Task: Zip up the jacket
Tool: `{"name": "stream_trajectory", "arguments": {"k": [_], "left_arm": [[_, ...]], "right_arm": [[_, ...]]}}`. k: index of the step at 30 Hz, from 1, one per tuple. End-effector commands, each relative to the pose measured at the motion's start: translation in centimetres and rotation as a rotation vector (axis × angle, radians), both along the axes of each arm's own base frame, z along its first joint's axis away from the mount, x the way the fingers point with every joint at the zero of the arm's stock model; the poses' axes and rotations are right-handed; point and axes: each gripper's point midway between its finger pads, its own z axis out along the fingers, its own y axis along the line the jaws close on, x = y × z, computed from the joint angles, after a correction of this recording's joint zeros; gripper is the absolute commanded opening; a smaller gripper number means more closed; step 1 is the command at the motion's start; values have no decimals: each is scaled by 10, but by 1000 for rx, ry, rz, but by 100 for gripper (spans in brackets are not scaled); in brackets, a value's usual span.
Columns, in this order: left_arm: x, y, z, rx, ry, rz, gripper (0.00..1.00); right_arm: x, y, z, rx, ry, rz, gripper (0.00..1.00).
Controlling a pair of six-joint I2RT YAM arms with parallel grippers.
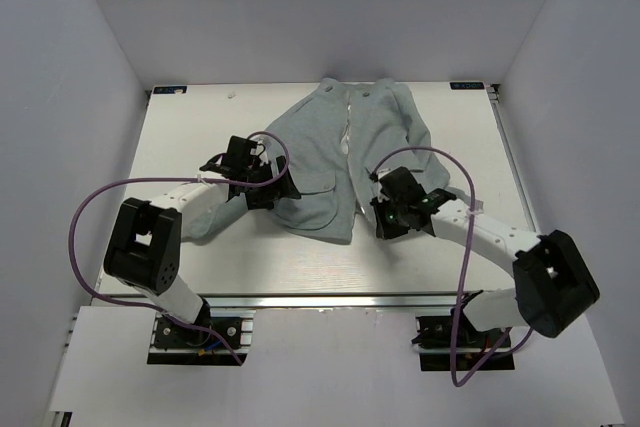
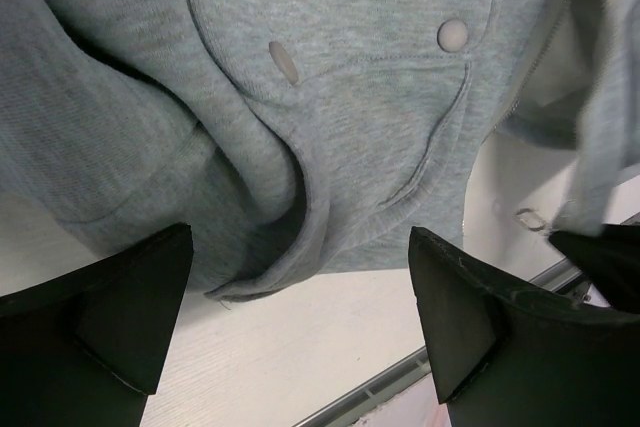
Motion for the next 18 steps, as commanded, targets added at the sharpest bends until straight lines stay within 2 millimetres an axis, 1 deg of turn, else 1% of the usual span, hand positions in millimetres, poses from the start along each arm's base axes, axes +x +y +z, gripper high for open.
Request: {"name": "stream_trajectory", "arguments": {"k": [1,3,4,5,7,8,9,10,13,18], "left_arm": [[-2,1,3,-12,-6,2,98],[-2,1,3,-9,-6,4,98],[-2,1,5,-11,-10,4,98],[-2,2,5,-8,-11,5,98],[-3,2,7,-8,-14,6,98],[-3,2,7,-8,-14,6,98],[-3,2,7,-8,-16,7,98],[-4,2,7,-7,-14,6,98],[-2,2,9,-10,-23,7,98],[-4,3,11,-8,-24,4,98]], "right_arm": [[-34,1,-34,-18,149,97,5],[-32,1,-40,-32,150,98,15],[-33,2,-44,-38,162,108,32],[-31,4,-43,-40,155,109,35],[-28,9,-34,-31,125,129,39],[-27,10,-31,-29,110,130,46],[-25,12,-27,-17,93,134,59],[-24,13,-20,-4,71,136,61],[-21,12,-8,11,29,124,63],[-17,12,2,22,9,79,63]]}}
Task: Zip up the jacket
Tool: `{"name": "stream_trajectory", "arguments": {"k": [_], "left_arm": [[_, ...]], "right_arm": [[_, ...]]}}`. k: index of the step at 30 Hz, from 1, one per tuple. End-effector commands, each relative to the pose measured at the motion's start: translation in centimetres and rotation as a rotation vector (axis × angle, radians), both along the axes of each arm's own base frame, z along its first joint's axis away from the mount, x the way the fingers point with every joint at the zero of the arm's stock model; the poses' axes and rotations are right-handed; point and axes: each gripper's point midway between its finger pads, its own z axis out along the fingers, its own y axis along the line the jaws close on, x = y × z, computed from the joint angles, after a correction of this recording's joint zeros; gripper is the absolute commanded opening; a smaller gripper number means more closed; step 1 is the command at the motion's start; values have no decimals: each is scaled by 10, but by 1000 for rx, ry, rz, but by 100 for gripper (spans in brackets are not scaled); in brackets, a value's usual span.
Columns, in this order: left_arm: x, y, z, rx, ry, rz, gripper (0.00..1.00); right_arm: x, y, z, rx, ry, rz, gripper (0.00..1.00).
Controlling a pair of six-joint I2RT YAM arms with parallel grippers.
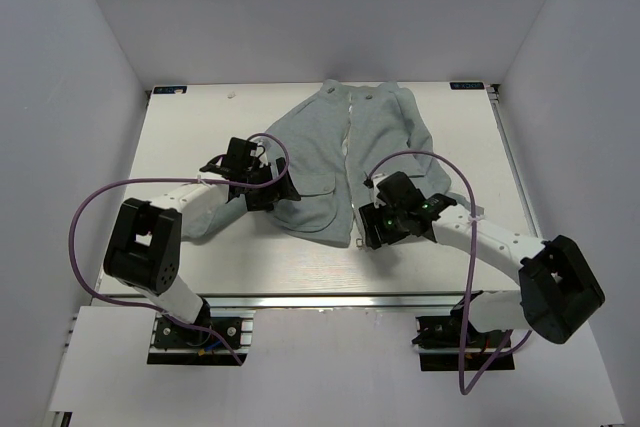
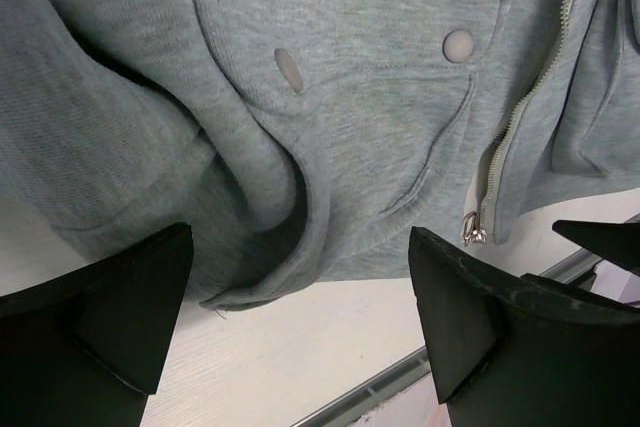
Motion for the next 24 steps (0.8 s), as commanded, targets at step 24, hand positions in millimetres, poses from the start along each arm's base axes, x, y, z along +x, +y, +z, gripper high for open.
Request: {"name": "stream_trajectory", "arguments": {"k": [24], "left_arm": [[-8,0,18,-36,-46,-10,98]], "right_arm": [[30,8,-33,-75,-52,-298,56]]}}
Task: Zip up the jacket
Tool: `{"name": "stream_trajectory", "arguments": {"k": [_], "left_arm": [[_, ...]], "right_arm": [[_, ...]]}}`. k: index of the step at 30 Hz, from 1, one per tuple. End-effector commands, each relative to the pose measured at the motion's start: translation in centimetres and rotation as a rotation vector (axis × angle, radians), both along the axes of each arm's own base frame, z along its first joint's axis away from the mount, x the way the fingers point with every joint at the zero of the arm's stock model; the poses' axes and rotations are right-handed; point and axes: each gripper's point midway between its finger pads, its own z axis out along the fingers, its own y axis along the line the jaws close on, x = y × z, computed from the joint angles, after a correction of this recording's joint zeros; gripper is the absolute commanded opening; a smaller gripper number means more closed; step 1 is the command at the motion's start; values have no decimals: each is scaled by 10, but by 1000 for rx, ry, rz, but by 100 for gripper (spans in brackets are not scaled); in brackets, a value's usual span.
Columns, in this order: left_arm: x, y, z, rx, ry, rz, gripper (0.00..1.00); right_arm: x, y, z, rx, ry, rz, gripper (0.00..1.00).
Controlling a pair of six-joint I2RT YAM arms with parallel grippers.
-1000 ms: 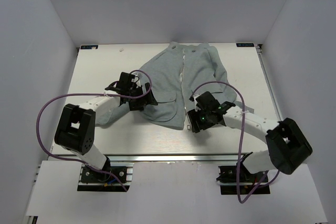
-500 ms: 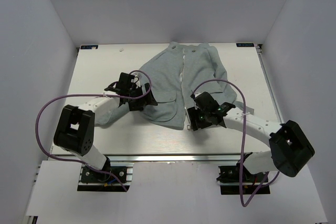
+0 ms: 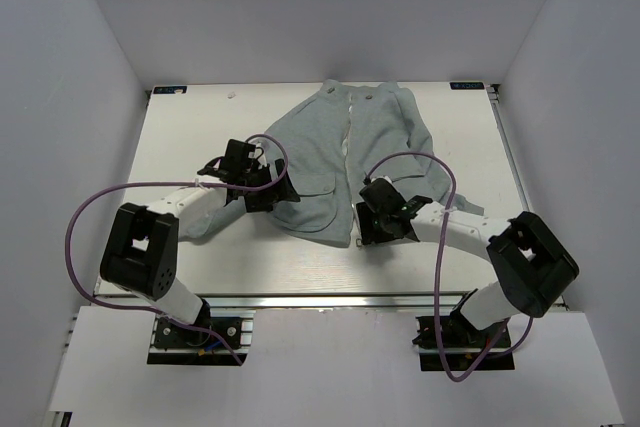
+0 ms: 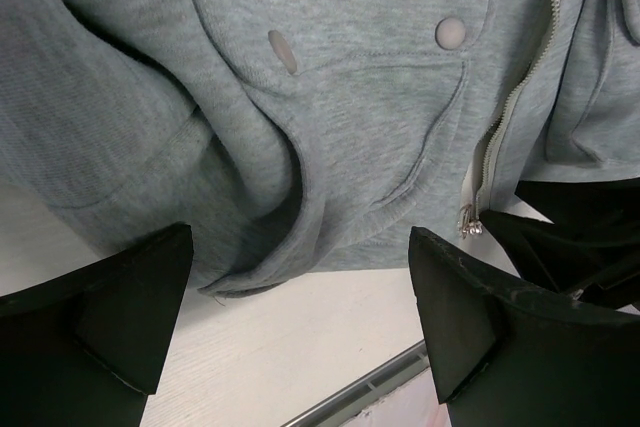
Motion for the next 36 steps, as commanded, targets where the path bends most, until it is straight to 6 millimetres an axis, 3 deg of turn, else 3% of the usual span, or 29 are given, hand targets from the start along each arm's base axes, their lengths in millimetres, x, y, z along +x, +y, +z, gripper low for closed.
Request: {"name": "stream_trajectory", "arguments": {"k": [1,10,16,19,20,21,25,28,31,36], "left_arm": [[-3,0,13,-23,-32,-5,98],[-3,2,12,-13,-29,2,98],[-2,6,12,8,-28,17,98],[-2,6,13,12,-28,19,98],[-1,7,15,12,-31,20,98],[-1,7,17,11,-33,20,98],[2,5,28,5,-60,11,98],[0,1,38,-6,-77,-14,98],[-4,-7,46,-3,-100,-46,98],[-12,-26,54,-6,-116,-102,98]], "right_arm": [[7,0,-3,-9,-25,-41,56],[-8,-6,-15,-43,0,-27,49],[-28,-24,-39,-159,58,-57,40],[-32,-28,-47,-185,82,-76,20],[-32,-27,-47,-186,81,-78,3],[-30,-27,-44,-184,74,-80,0],[-13,-12,-17,-125,-10,-29,0],[1,9,16,-29,-99,33,0],[10,30,62,106,-254,180,0],[16,36,108,234,-485,266,0]]}}
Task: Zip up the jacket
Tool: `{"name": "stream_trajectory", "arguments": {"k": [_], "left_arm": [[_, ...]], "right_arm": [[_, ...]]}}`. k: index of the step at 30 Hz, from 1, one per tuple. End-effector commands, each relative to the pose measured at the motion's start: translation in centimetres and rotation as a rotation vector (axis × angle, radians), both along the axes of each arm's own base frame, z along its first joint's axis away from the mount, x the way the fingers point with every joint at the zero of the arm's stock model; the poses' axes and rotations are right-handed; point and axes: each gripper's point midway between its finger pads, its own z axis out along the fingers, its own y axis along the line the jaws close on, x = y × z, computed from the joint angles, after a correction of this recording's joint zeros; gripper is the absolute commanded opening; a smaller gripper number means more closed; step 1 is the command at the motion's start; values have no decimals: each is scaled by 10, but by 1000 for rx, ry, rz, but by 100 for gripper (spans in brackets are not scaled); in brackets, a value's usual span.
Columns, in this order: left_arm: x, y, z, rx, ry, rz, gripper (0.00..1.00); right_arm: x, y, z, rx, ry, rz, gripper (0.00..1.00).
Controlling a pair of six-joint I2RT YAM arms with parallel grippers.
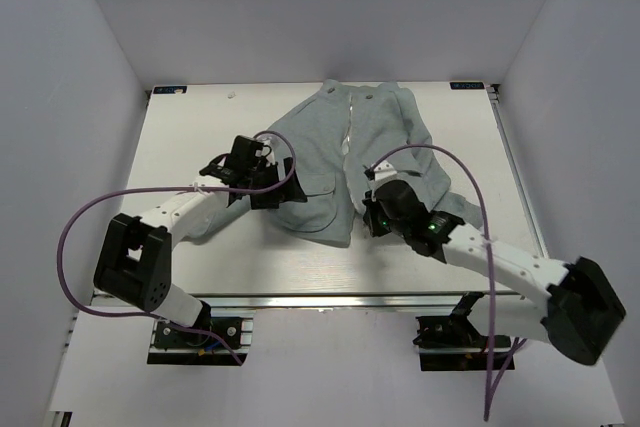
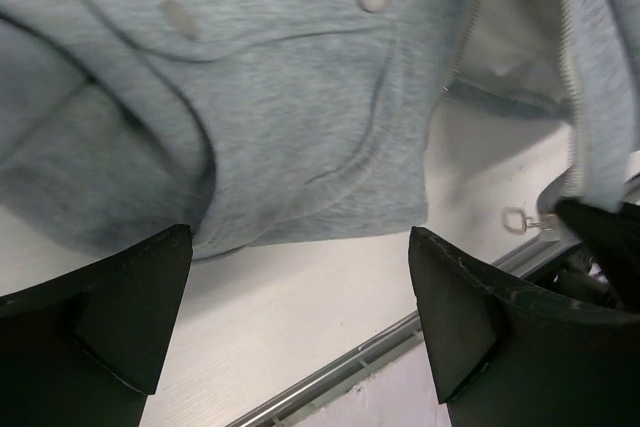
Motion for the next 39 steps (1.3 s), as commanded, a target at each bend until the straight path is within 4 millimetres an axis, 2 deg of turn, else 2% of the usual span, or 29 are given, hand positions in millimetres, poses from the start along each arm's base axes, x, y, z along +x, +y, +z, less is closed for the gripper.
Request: {"name": "stream_trajectory", "arguments": {"k": [1,4,8,10,11,12,13,14,15,16,18,22,23,25,26,33,39], "left_arm": [[0,-14,29,-34,-72,-53,98],[-5,-27,34,-73,-75,-100,98],[-17,-51,37,-113,-86,-196,98],[-22,-60,28,-99,-73,-230,98],[-31,-69,23,-82,-56,-265,98],[-30,-78,27,-69,-69,-287,98],[-26,-80,14,-5,-59,-284,98],[-41,-90,8,46,-35,-321,98],[-37,-100,16,70,-66,-327,98],[-45,-105,6,139,-53,-343,98],[-45,-114,6,165,-61,-354,97],[-47,-116,-15,213,-16,-357,94],[-47,-115,-26,235,13,-356,93],[-46,-120,-30,249,29,-356,90],[-45,-118,-38,280,39,-345,88],[-43,-116,-48,376,45,-285,79],[-49,-124,-56,376,74,-270,79]], "right_arm": [[11,16,48,136,-238,110,0],[14,15,69,219,-339,104,0],[13,14,79,271,-371,97,0],[16,8,75,254,-360,61,0],[16,2,67,225,-335,37,0],[20,-8,63,195,-329,-17,0],[22,-16,59,193,-302,-79,0],[23,-25,54,178,-278,-131,0],[21,-40,43,134,-241,-189,0],[21,-52,39,152,-205,-258,0],[15,-71,29,166,-154,-315,0],[6,-84,24,234,-120,-348,0],[5,-86,23,242,-121,-354,0],[3,-95,20,241,-125,-386,0],[3,-97,19,238,-125,-393,0],[2,-97,15,241,-107,-400,0],[1,-100,13,233,-109,-406,0]]}}
